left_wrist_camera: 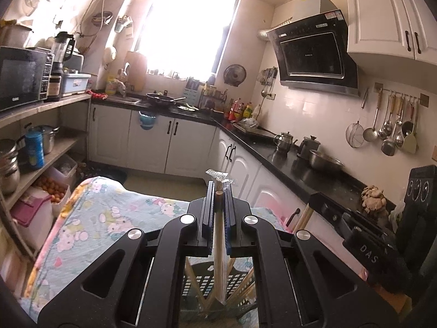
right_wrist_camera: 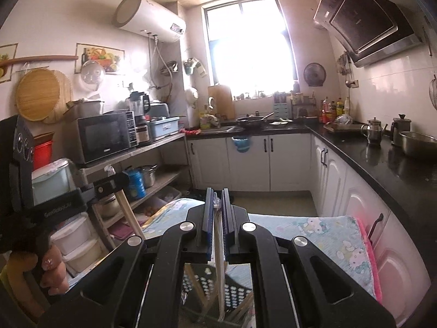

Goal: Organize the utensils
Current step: 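Lift both held chopsticks upright and carry them over the green caddy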

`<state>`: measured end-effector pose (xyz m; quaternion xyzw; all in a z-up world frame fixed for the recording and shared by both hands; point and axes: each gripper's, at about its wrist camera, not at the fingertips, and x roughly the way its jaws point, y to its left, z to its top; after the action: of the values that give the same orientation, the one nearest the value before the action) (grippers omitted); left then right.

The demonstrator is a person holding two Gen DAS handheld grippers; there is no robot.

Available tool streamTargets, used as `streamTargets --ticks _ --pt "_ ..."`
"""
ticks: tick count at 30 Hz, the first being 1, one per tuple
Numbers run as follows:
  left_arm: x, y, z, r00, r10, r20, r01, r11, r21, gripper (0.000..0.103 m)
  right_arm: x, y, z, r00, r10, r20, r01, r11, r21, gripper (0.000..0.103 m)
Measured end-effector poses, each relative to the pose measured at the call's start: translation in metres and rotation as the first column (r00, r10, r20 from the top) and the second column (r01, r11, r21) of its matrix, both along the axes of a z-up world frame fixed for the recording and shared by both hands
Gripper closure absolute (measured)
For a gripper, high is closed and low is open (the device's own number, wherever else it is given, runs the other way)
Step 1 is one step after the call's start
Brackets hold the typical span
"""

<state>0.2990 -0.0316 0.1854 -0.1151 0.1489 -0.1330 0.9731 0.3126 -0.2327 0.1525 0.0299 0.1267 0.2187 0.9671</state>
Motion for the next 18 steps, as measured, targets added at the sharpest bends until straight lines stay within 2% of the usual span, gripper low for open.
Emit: streamTargets --ticks 14,18 --pt "0.021 -0.007 -0.056 0.998 0.001 -0.067 0.001 0.999 0.043 0.102 0.034 -0.001 -0.031 0.999 -0.042 0.005 0.042 0.999 0.024 0.097" --pt "0.009 -0.009 -0.065 1.0 -0.002 -0.031 0.003 0.999 0.05 0.102 0.039 0.003 -0.046 0.999 -0.051 -0.004 0.051 0.998 0.024 0.097"
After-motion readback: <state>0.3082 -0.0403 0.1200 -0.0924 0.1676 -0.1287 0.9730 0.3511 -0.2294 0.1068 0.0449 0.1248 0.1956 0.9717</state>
